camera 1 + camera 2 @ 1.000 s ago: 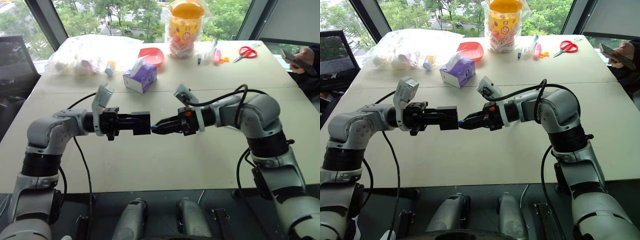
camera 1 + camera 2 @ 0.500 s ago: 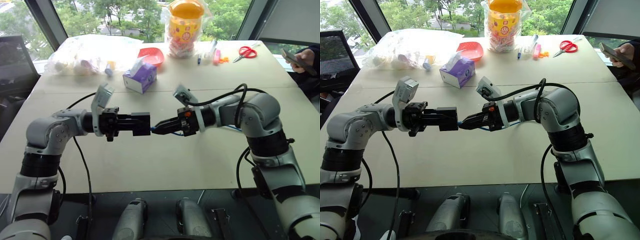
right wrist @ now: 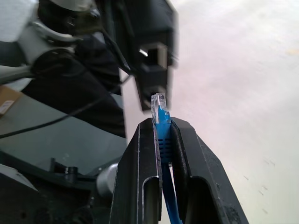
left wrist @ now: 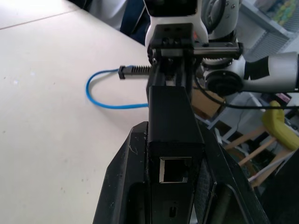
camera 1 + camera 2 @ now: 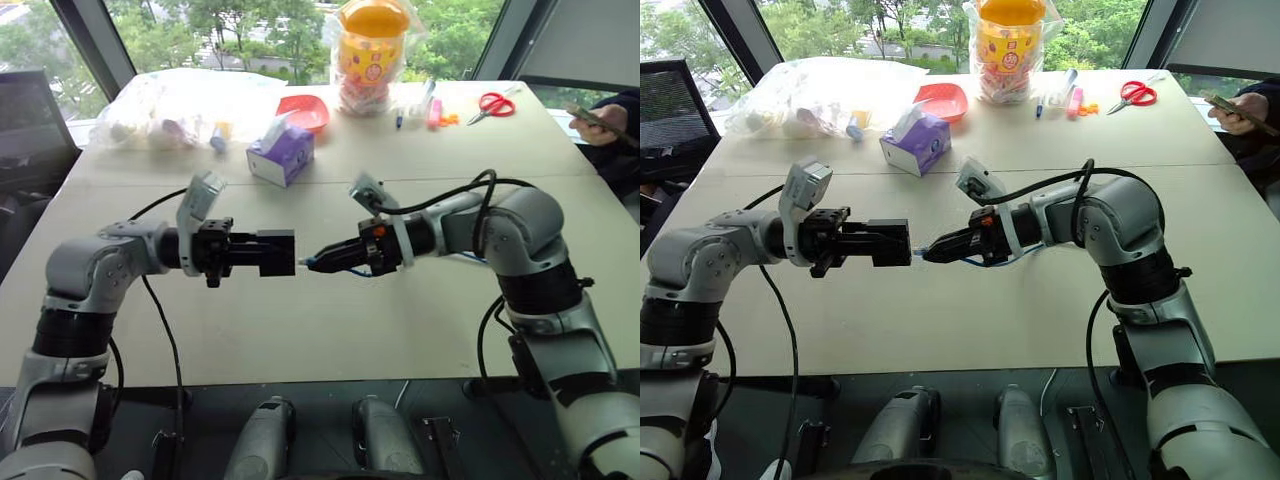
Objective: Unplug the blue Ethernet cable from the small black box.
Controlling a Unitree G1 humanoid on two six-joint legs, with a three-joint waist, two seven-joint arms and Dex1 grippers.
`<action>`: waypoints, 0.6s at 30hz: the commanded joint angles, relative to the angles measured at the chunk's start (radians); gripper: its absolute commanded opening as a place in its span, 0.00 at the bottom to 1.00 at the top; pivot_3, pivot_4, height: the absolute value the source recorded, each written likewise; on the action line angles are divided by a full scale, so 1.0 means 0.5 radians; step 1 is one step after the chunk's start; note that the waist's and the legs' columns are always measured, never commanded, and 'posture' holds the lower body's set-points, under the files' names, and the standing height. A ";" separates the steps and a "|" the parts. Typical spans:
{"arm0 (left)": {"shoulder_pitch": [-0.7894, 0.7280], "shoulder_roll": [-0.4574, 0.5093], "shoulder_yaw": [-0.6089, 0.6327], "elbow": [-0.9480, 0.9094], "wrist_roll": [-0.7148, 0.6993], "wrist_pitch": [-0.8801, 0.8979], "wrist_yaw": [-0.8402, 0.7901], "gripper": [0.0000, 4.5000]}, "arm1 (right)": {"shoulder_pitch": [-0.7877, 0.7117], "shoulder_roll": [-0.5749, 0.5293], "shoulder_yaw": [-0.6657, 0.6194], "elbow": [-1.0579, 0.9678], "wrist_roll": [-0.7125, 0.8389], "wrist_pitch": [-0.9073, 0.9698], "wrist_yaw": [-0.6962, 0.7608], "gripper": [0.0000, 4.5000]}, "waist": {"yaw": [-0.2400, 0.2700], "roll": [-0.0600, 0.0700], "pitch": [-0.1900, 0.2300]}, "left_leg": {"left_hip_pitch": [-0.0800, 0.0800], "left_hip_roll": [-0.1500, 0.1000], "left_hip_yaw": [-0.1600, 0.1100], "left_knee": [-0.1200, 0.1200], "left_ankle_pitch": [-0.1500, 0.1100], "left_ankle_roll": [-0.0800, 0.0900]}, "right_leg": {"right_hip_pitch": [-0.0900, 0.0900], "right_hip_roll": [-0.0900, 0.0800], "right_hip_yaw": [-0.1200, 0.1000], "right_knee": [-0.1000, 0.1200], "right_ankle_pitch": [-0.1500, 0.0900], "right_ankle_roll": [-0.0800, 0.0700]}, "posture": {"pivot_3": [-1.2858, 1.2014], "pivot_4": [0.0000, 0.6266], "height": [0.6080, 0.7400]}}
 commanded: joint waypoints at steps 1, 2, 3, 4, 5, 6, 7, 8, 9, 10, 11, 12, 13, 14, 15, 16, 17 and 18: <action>0.000 0.065 0.043 -0.017 0.013 -0.056 -0.070 0.12 | 0.038 -0.114 -0.053 0.072 -0.039 -0.074 0.066 0.01 | 0.001 -0.001 0.001 | 0.000 0.000 0.000 0.000 0.000 0.000 | 0.000 0.000 0.000 0.000 0.000 0.000 | 0.52 0.24 1.00; 0.008 0.080 0.042 -0.015 0.020 -0.066 -0.081 0.12 | 0.053 -0.152 -0.054 0.096 -0.052 -0.093 0.083 0.01 | -0.001 -0.001 0.002 | -0.001 0.000 0.001 0.000 0.000 0.000 | 0.000 -0.001 0.000 -0.001 0.000 -0.001 | 0.52 0.24 1.00; 0.015 0.091 0.042 -0.011 0.029 -0.078 -0.090 0.12 | 0.066 -0.183 -0.050 0.118 -0.074 -0.120 0.091 0.01 | -0.002 -0.001 0.002 | -0.001 0.000 0.001 0.000 0.000 0.000 | 0.000 -0.001 0.000 -0.001 0.000 -0.001 | 0.52 0.24 1.00; 0.019 0.096 0.040 -0.003 0.042 -0.095 -0.095 0.12 | 0.078 -0.207 -0.046 0.135 -0.105 -0.156 0.087 0.01 | -0.002 -0.002 0.002 | -0.001 0.000 0.002 0.000 0.000 0.001 | 0.000 -0.001 0.000 -0.001 0.000 -0.001 | 0.52 0.24 1.00; 0.021 0.097 0.037 0.009 0.063 -0.123 -0.094 0.12 | 0.090 -0.219 -0.052 0.145 -0.141 -0.207 0.065 0.01 | -0.002 -0.002 0.002 | -0.001 0.000 0.002 0.000 0.000 0.001 | -0.001 -0.001 0.000 -0.001 0.000 -0.001 | 0.52 0.24 1.00; 0.025 0.096 0.034 0.012 0.075 -0.143 -0.090 0.12 | 0.100 -0.226 -0.058 0.147 -0.164 -0.243 0.052 0.01 | -0.004 -0.002 0.002 | -0.001 0.000 0.002 -0.001 0.000 0.001 | -0.001 -0.001 0.000 -0.001 0.000 0.000 | 0.52 0.24 1.00; 0.032 0.078 0.016 0.026 0.137 -0.225 -0.067 0.12 | 0.115 -0.205 -0.092 0.156 -0.212 -0.321 -0.015 0.01 | -0.007 -0.002 0.002 | -0.001 0.001 0.002 -0.001 0.000 0.001 | -0.001 0.000 0.000 -0.001 0.000 0.000 | 0.52 0.24 1.00; 0.035 0.024 -0.001 0.047 0.224 -0.349 -0.001 0.12 | 0.126 -0.152 -0.118 0.201 -0.326 -0.472 -0.162 0.01 | -0.008 -0.002 0.002 | -0.001 0.001 0.002 -0.001 0.000 0.001 | -0.001 0.000 0.000 -0.001 0.000 0.000 | 0.52 0.24 1.00; 0.031 -0.073 -0.033 0.087 0.367 -0.551 0.125 0.12 | 0.121 -0.068 -0.143 0.314 -0.486 -0.651 -0.401 0.01 | -0.006 -0.002 0.002 | -0.001 0.001 0.002 -0.002 0.000 0.001 | -0.002 0.000 0.000 -0.001 0.000 0.000 | 0.52 0.24 1.00; 0.030 -0.145 -0.054 0.116 0.471 -0.696 0.213 0.12 | 0.119 -0.006 -0.162 0.394 -0.603 -0.778 -0.567 0.01 | -0.003 -0.002 0.002 | 0.001 0.001 0.003 -0.002 0.000 0.001 | -0.001 0.000 0.001 -0.001 0.000 0.000 | 0.52 0.24 1.00; 0.028 -0.212 -0.103 0.152 0.603 -0.864 0.291 0.12 | 0.103 0.064 -0.188 0.503 -0.714 -0.882 -0.754 0.01 | 0.003 -0.003 0.002 | 0.002 0.001 0.004 -0.002 0.000 0.000 | -0.001 -0.001 0.002 0.000 0.000 0.001 | 0.52 0.24 1.00; 0.038 -0.263 -0.162 0.172 0.708 -1.002 0.314 0.12 | 0.081 0.121 -0.214 0.617 -0.805 -0.932 -0.924 0.01 | 0.006 -0.003 0.002 | 0.001 0.001 0.005 -0.002 0.001 -0.001 | -0.001 -0.001 0.003 -0.001 0.002 0.002 | 0.52 0.24 1.00; 0.046 -0.325 -0.214 0.205 0.802 -1.134 0.352 0.12 | 0.064 0.170 -0.255 0.707 -0.860 -0.971 -1.051 0.01 | 0.006 -0.004 0.003 | 0.000 0.000 0.005 -0.002 0.001 -0.001 | -0.002 -0.001 0.003 -0.001 0.003 0.004 | 0.52 0.24 1.00; 0.047 -0.390 -0.255 0.251 0.890 -1.263 0.412 0.12 | 0.043 0.216 -0.308 0.785 -0.882 -0.960 -1.158 0.01 | 0.009 -0.003 0.003 | -0.002 0.000 0.005 -0.002 0.001 -0.002 | -0.003 -0.001 0.003 -0.001 0.004 0.005 | 0.52 0.24 1.00; 0.035 -0.481 -0.267 0.311 0.925 -1.339 0.473 0.12 | 0.036 0.249 -0.345 0.830 -0.916 -0.991 -1.247 0.01 | 0.018 -0.003 0.003 | -0.002 -0.002 0.005 -0.002 0.001 -0.002 | -0.003 -0.003 0.004 0.000 0.004 0.005 | 0.52 0.24 1.00; 0.025 -0.544 -0.269 0.357 0.946 -1.390 0.514 0.12 | 0.032 0.272 -0.371 0.855 -0.941 -1.017 -1.299 0.01 | 0.028 -0.003 0.003 | -0.003 -0.003 0.006 -0.004 0.001 -0.002 | -0.005 -0.004 0.005 -0.001 0.004 0.005 | 0.52 0.24 1.00; 0.006 -0.605 -0.275 0.435 0.996 -1.457 0.576 0.12 | 0.032 0.306 -0.417 0.860 -0.934 -1.005 -1.345 0.10 | 0.033 -0.003 0.003 | -0.006 -0.004 0.006 -0.005 0.001 -0.001 | -0.008 -0.004 0.005 -0.001 0.004 0.006 | 0.52 0.24 1.00; -0.007 -0.656 -0.284 0.510 1.046 -1.544 0.616 0.12 | 0.032 0.339 -0.462 0.856 -0.923 -0.993 -1.388 0.19 | 0.036 -0.003 0.002 | -0.013 -0.004 0.007 -0.005 0.001 -0.001 | -0.016 -0.004 0.006 0.000 0.005 0.006 | 0.52 0.24 1.00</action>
